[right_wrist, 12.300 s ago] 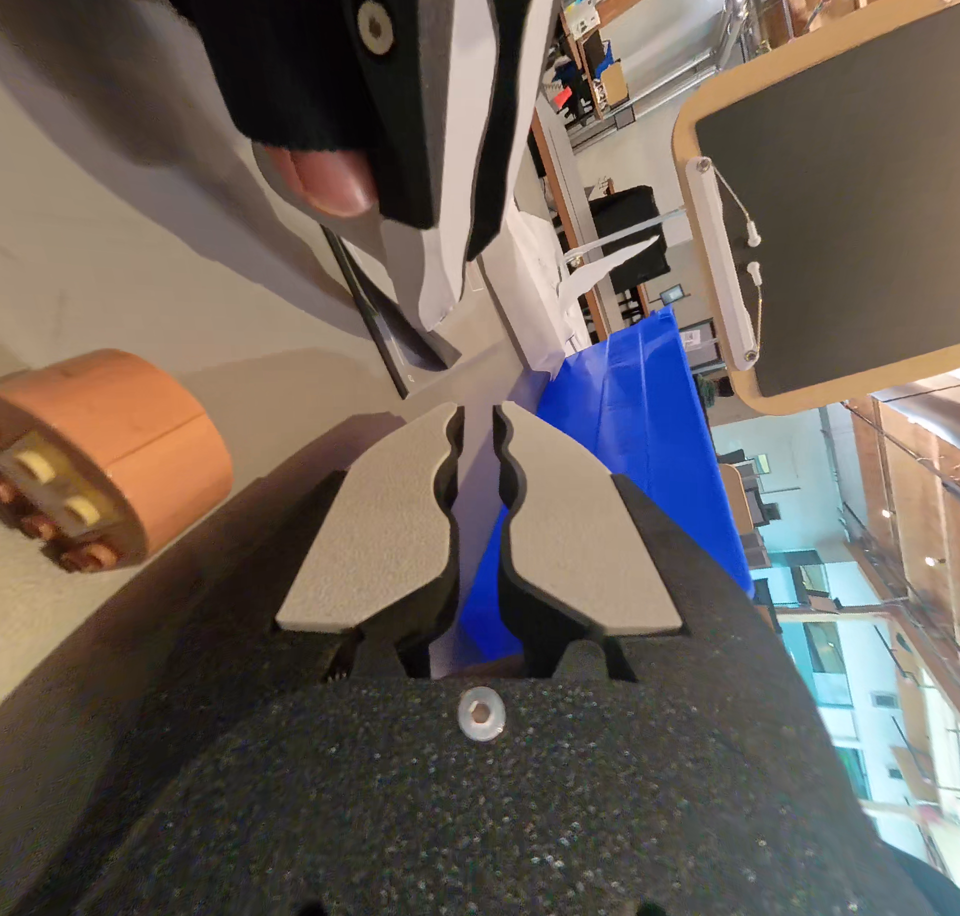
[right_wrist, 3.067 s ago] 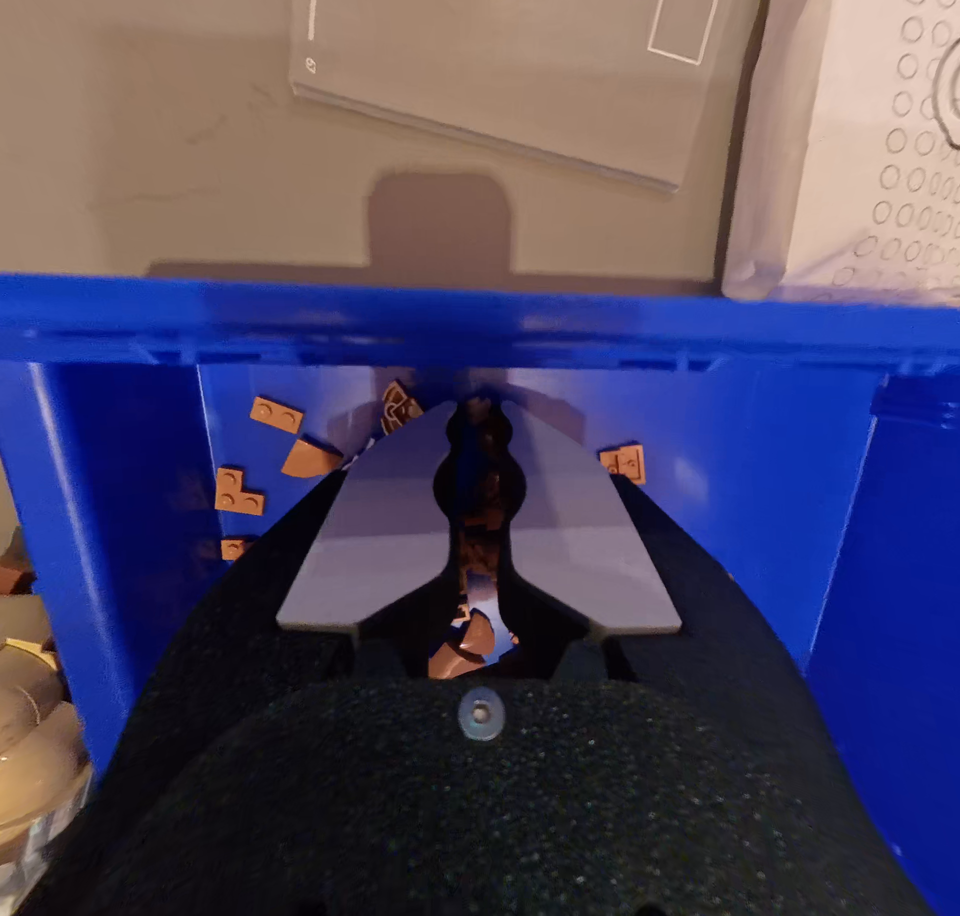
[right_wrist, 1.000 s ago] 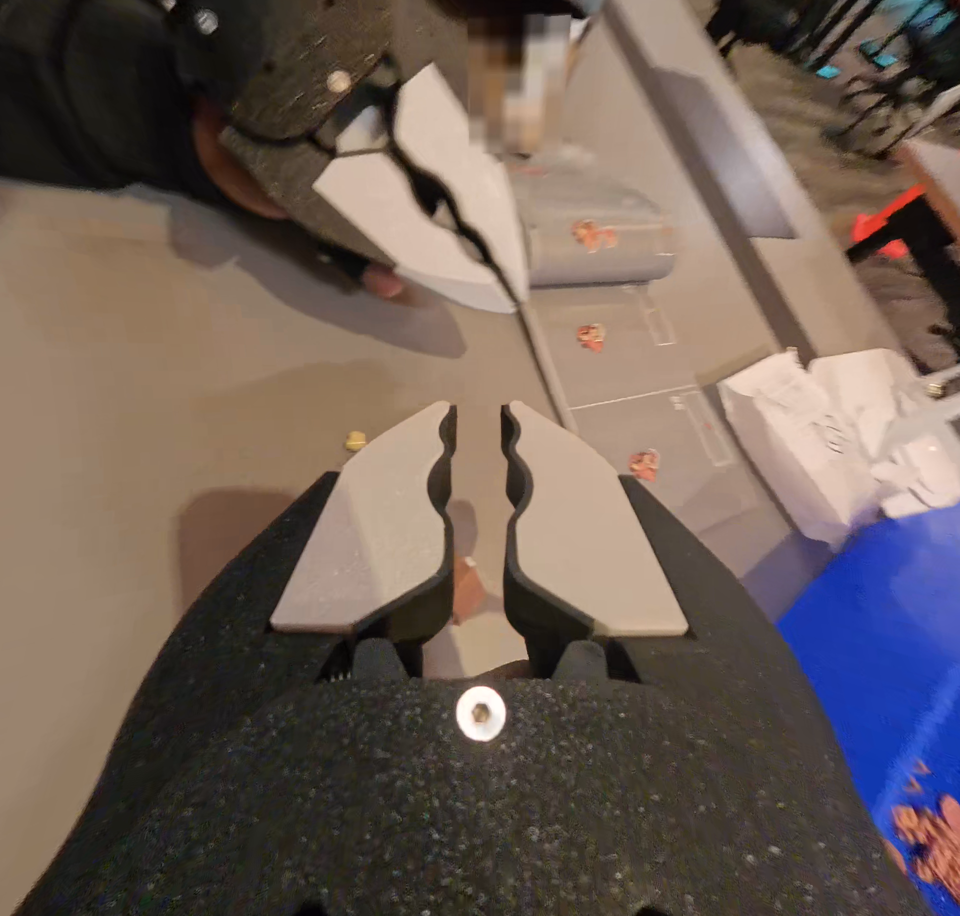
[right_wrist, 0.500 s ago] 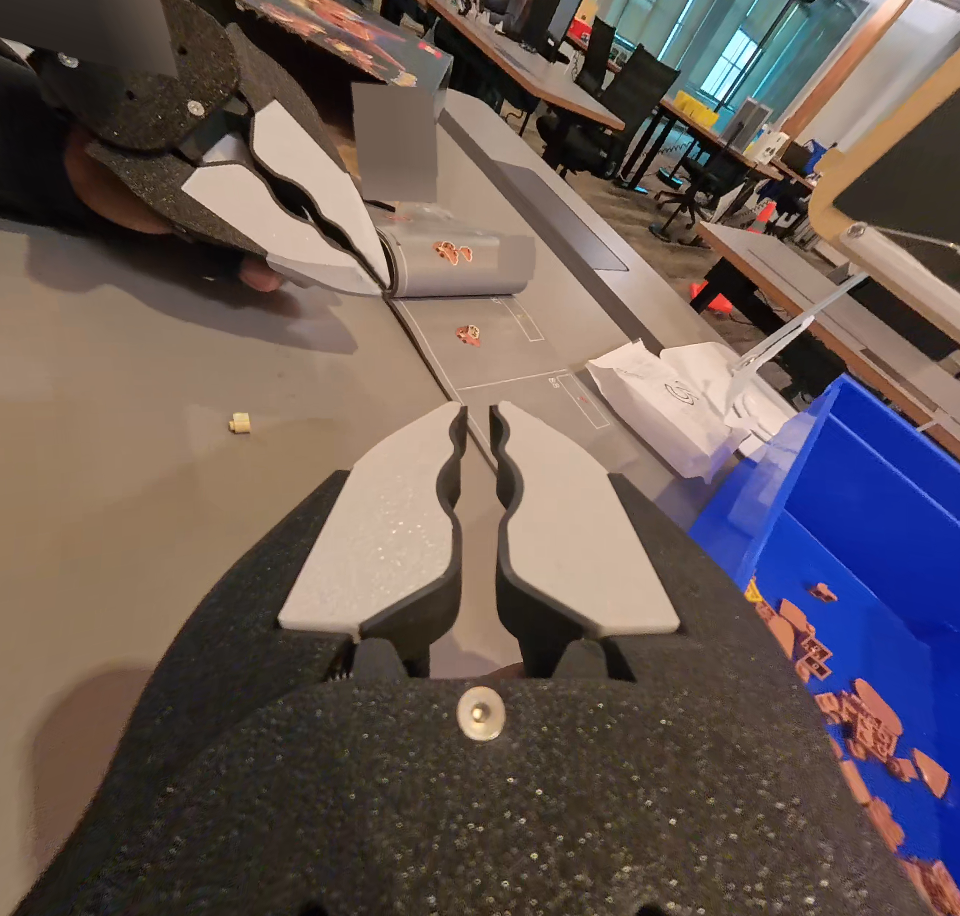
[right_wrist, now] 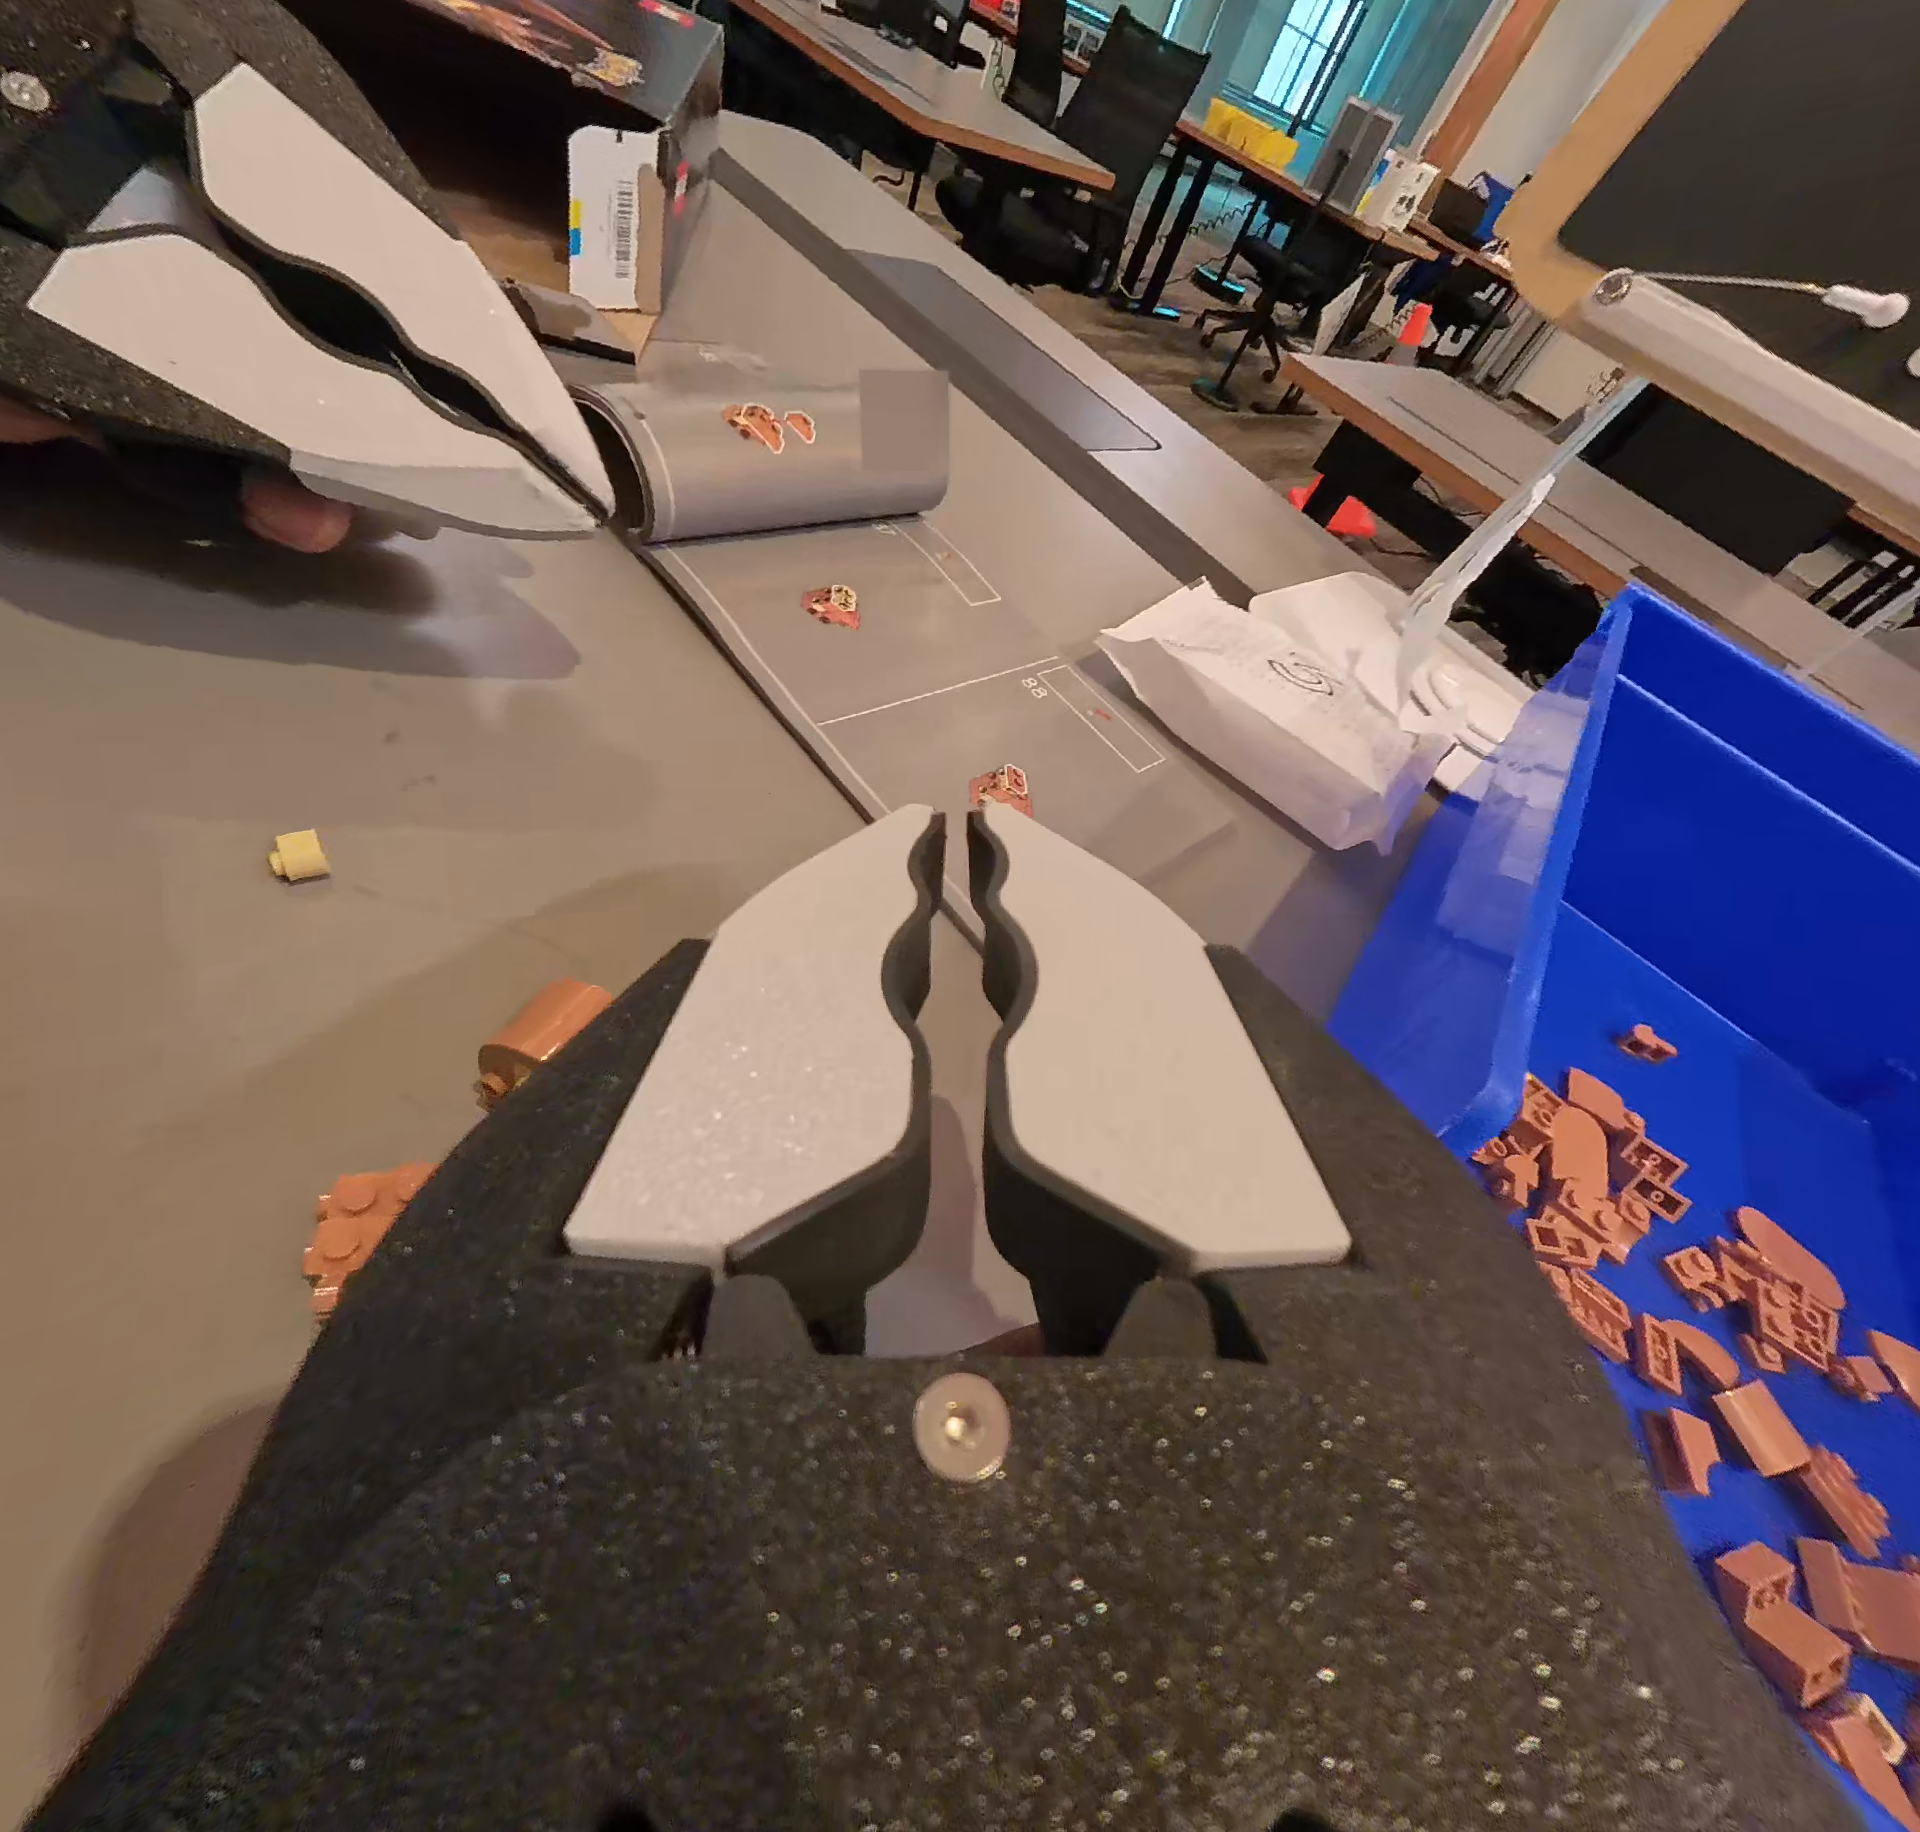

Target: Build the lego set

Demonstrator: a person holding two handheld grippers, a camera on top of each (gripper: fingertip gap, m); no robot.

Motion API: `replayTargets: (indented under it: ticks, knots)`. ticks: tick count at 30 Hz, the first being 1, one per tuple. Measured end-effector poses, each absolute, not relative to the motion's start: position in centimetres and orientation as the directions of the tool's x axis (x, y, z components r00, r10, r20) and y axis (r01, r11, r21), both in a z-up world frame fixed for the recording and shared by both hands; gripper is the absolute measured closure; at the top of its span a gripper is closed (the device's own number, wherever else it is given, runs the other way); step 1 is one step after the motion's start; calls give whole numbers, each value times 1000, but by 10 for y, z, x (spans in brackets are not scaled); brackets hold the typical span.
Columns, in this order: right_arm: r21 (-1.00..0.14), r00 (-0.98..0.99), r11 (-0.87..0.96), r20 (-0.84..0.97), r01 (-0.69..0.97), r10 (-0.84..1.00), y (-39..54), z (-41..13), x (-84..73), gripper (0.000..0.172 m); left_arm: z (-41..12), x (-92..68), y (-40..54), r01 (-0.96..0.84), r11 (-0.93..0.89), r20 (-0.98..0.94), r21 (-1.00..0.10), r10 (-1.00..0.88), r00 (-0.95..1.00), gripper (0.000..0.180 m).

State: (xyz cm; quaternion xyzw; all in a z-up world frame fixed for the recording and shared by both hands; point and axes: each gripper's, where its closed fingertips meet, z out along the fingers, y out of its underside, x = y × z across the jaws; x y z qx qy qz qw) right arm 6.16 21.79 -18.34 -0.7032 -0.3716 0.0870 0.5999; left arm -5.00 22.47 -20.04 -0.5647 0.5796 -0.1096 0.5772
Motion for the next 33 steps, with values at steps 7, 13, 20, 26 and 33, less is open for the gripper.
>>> replayTargets:
  ticks: [7,13,20,26,33]
  knots:
    - [-893,694,-9,344,451,632,217,-188,60,166,-200,-50,225,-528,340,-548,-778,-780,304,180]
    - [-871,683,-8,379,490,624,218,-192,60,166,-200,-50,225,-528,341,-549,-778,-779,305,180]
    - [-852,667,5,414,524,619,218,-195,59,166,-200,-50,225,-529,342,-550,-777,-777,305,180]
    - [-849,666,6,420,529,616,218,-196,58,166,-200,-50,225,-528,341,-549,-778,-777,307,180]
    - [-861,674,4,400,508,621,215,-193,58,166,-201,-52,228,-539,339,-557,-771,-769,313,180]
